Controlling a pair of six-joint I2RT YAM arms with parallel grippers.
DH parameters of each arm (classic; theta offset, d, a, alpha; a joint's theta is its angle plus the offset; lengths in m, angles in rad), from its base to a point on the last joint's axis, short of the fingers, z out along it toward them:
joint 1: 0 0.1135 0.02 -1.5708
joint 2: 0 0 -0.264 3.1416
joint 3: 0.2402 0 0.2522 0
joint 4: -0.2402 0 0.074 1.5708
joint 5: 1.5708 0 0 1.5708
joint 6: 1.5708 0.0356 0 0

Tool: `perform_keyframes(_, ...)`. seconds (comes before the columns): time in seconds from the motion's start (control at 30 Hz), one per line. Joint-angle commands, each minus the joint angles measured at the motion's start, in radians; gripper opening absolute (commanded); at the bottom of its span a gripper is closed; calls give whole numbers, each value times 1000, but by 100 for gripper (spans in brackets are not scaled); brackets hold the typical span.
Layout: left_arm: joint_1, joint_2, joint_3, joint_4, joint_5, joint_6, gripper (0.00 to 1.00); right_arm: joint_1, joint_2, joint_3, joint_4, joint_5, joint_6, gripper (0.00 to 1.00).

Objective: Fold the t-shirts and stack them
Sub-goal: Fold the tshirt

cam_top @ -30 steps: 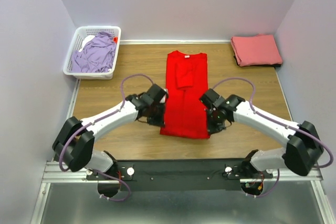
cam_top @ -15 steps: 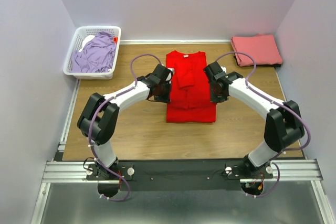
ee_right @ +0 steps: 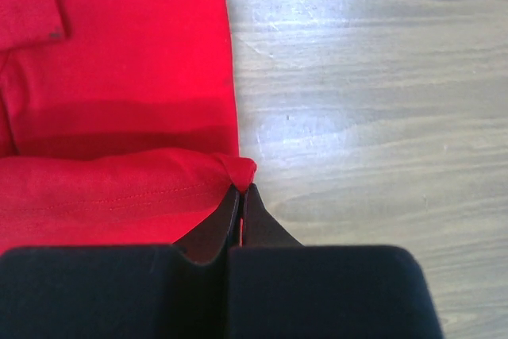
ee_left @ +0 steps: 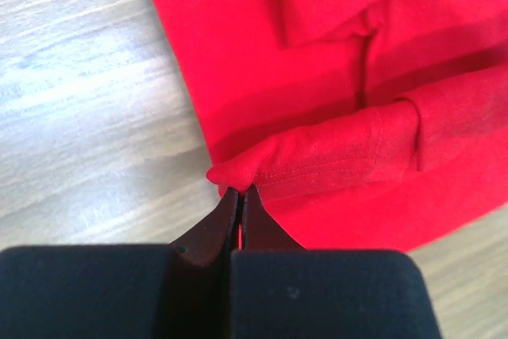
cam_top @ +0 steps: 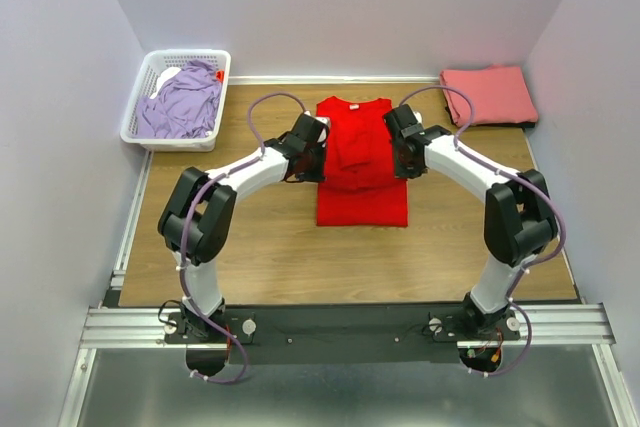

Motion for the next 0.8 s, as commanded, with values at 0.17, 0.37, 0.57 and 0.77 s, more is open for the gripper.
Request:
perform_keyframes(0.17, 23, 51, -4, 84, -123, -3, 0, -33, 70, 15, 104, 45, -33, 1)
perform_keyframes(0.37, 24, 71, -19, 102, -151, -14, 3, -36, 105, 9, 143, 35, -33, 3)
perform_keyframes(0.57, 26, 43, -42, 110, -160, -22, 44, -36, 82, 1, 148, 15, -29, 33)
perform_keyframes(0.77, 13, -66, -73, 110, -166, -55, 50, -35, -48, -26, 156, -122, 2, 37)
